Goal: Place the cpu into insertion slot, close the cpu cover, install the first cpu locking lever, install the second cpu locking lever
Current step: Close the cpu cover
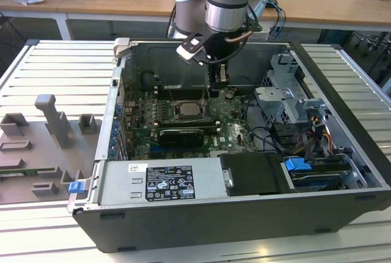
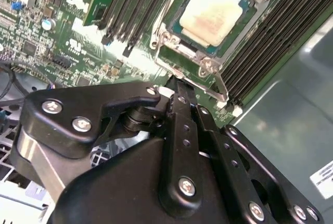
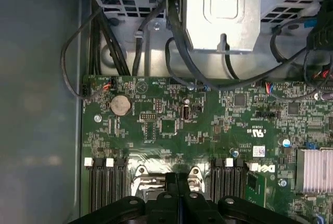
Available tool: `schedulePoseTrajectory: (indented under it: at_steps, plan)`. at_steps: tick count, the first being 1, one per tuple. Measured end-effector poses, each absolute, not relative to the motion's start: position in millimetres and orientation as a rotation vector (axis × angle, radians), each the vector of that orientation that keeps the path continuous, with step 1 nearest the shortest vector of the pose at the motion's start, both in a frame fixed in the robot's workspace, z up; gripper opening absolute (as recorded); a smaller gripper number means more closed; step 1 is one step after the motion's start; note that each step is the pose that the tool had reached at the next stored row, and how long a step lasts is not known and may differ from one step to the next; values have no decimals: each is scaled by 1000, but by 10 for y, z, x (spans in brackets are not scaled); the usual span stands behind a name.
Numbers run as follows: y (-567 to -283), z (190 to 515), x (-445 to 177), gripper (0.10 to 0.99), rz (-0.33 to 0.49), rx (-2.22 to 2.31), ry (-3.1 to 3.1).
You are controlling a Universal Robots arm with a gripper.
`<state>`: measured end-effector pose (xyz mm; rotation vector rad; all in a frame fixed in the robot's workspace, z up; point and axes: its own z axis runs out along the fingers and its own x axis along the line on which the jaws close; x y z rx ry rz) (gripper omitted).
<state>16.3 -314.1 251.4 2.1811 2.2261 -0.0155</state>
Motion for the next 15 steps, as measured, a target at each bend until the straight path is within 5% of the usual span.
schedulePoseTrajectory:
  at_steps: [15]
  plan:
    - [-3141,2322,-199,106,-16,2147,2254]
